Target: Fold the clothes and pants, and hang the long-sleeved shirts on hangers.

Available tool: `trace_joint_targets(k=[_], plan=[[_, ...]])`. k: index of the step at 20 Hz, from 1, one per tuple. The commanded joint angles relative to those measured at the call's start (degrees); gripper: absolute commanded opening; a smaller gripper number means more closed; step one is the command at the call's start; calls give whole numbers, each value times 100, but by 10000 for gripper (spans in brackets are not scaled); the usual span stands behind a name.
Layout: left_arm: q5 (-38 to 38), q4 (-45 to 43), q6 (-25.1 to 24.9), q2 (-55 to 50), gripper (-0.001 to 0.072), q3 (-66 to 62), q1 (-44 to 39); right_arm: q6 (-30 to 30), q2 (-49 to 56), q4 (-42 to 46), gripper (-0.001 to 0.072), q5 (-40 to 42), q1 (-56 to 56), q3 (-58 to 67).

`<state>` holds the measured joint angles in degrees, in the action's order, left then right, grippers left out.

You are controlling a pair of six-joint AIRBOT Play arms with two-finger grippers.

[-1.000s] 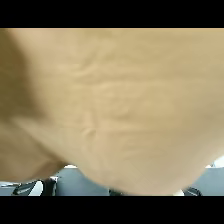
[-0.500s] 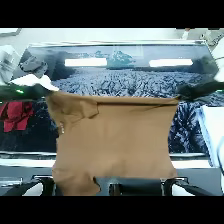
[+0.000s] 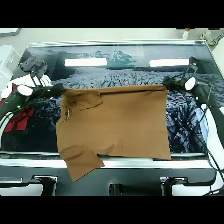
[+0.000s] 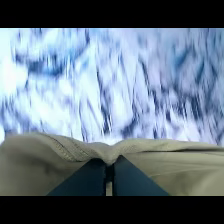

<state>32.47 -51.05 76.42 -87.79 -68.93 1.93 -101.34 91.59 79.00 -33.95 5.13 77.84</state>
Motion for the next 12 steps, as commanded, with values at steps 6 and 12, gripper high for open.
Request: trace_joint_targets(k=[6, 12], plan=[[-1388, 7, 673, -837, 24, -79, -782, -1099, 739, -101, 35, 297, -7, 2], [1386, -109, -308, 44, 24, -540, 11, -190, 44, 205, 36, -2247, 398, 614]])
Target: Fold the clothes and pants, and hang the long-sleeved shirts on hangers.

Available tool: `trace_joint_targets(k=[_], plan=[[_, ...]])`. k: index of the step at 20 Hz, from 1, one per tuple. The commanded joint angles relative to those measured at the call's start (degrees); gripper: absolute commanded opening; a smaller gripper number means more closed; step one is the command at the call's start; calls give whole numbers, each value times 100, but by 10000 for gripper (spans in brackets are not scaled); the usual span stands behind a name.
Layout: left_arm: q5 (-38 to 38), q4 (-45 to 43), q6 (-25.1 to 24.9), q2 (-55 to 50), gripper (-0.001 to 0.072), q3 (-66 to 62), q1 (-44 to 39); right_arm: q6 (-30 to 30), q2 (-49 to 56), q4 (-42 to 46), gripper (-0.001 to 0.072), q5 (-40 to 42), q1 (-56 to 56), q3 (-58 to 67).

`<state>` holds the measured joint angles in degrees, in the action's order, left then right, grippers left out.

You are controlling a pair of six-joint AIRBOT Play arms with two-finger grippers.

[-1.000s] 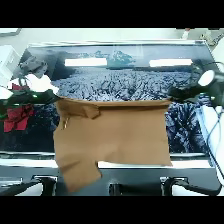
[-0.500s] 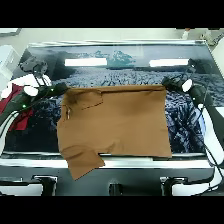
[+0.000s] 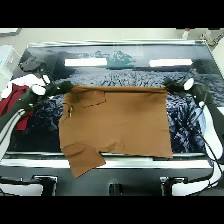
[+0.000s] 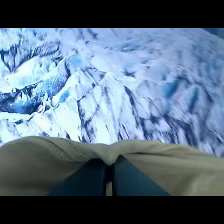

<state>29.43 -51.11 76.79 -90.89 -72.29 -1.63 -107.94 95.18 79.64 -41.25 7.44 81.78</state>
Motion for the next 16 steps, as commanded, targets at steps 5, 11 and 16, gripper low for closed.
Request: trace_joint_targets(k=[5, 11, 16], plan=[[4857, -881, 192, 586, 24, 133, 820, 1180, -592, 284, 36, -4146, 164, -66], [4142, -890, 337, 540, 24, 1231, 820, 1222, -262, 192, 36, -4017, 164, -741], [4144, -887, 341, 520, 26, 1425, 820, 1211, -249, 33, 38, -4024, 164, -774]])
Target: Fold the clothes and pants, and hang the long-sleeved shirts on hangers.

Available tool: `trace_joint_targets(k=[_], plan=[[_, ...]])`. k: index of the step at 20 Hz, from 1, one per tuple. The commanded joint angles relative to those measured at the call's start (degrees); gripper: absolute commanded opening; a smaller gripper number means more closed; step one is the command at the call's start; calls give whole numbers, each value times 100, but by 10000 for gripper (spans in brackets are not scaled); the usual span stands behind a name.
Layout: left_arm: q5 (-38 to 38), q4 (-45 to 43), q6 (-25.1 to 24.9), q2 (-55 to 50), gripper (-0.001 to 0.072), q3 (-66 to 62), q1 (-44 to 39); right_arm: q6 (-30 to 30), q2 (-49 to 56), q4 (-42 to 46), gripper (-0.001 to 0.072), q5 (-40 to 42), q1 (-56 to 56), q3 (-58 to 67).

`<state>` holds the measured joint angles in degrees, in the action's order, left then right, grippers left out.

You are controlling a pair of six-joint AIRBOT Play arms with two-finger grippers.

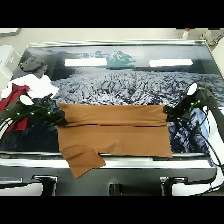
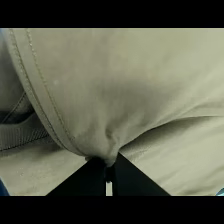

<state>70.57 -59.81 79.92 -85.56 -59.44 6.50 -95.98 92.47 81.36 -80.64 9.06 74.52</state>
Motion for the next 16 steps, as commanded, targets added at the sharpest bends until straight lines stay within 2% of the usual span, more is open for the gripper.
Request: trace_joint_targets(k=[1, 2, 3, 4, 5, 6, 8, 11, 14, 16], plan=[[31, 15, 24, -11, 102, 136, 13, -66, 22, -181, 92, -70, 2, -48], [103, 26, 37, 2, 401, 92, 46, -116, 20, -232, 249, -125, 9, -9], [275, 20, 68, 24, 614, -4, 129, -116, 17, -208, 321, -367, 66, 120], [577, 15, 42, 63, 619, -157, 267, -79, -13, -190, 437, -640, 192, 273], [957, -2, -68, 142, 618, -343, 461, 68, -98, -140, 595, -960, 402, 413], [1309, -48, -168, 275, 593, -474, 673, 94, -205, -103, 623, -1241, 662, 472], [1718, -380, -212, 726, 592, -308, 977, 90, -468, -74, 622, -1679, 1220, 459], [1532, -640, -216, 1644, 592, 1117, 1095, 262, -1010, 168, 617, -1644, 1600, 11], [1012, -216, -330, 2498, 590, 2931, 1091, 332, -1427, 162, 604, -1244, 1598, -702], [883, 181, -514, 2876, 588, 3580, 1088, 398, -1506, 74, 604, -1207, 1598, -1036]])
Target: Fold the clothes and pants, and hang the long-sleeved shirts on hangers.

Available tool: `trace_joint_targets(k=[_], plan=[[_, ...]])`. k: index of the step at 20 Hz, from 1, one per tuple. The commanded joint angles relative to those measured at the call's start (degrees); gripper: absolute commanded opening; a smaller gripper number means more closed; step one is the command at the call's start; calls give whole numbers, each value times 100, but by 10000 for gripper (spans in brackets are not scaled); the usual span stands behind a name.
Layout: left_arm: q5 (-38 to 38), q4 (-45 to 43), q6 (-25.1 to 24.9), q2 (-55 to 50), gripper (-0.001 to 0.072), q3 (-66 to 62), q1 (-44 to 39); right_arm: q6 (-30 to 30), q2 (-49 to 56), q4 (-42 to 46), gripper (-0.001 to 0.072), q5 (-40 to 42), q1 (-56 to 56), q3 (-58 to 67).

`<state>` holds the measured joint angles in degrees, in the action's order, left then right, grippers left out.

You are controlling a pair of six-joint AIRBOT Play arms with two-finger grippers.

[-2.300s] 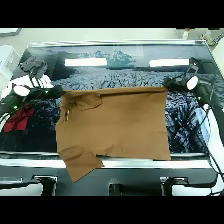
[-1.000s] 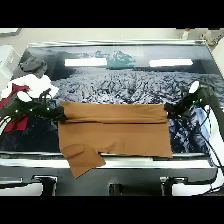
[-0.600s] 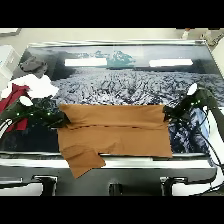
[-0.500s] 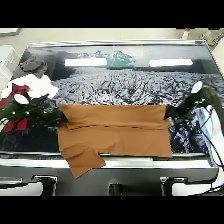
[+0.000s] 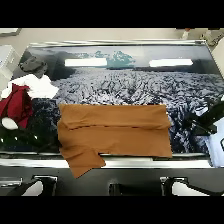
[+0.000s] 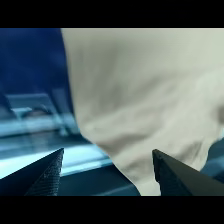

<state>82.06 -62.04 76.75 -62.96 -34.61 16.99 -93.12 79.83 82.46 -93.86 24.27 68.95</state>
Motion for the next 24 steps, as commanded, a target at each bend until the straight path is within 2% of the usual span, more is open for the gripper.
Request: trace_joint_targets(k=[1, 7, 8, 9, 10, 11, 12, 13, 14, 15, 16, 19, 22, 23, 24], plan=[[-345, 509, -116, 702, 586, 1255, 42, 129, -254, -37, 602, 109, 76, -610], [-1073, 872, -173, 522, 582, 1526, -535, 173, -258, -76, 551, 101, 76, -791], [-1207, 951, -151, 433, 559, 1526, -691, 173, -258, -74, 551, 101, 76, -791], [-1335, 1021, -144, 354, 486, 1526, -835, 173, -258, -76, 551, 101, 76, -791], [-1480, 1025, -33, 299, 485, 1526, -962, 173, -258, -76, 551, 96, 76, -791], [-1576, 1025, 50, 278, 432, 1526, -1058, 173, -258, -74, 551, 85, 76, -791], [-1620, 1021, 81, 275, 301, 1526, -1121, 192, -258, -72, 552, 79, 76, -793], [-1587, 1021, 15, 278, 116, 1526, -1137, 190, -260, -81, 560, 79, 76, -831], [-1480, 1021, -210, 284, 25, 1521, -1137, 221, -315, -188, 606, 83, 76, -1012], [-1419, 990, -291, 284, 24, 1517, -1130, 304, -426, -350, 672, 168, 76, -1338], [-1416, 977, -286, 295, 25, 1517, -1123, 372, -538, -525, 674, 339, 76, -1755], [-1416, 979, -286, 363, 25, 1513, -1123, 632, -634, -1078, 666, 1001, 76, -2787], [-1412, 979, -264, 457, 25, 1513, -1123, 704, -632, -1222, 659, 1440, 76, -3064], [-1410, 979, -264, 503, 25, 1513, -1123, 704, -632, -1239, 623, 1510, 76, -3064], [-1405, 981, -264, 553, 24, 1513, -1123, 702, -632, -1244, 621, 1569, 76, -3064]])
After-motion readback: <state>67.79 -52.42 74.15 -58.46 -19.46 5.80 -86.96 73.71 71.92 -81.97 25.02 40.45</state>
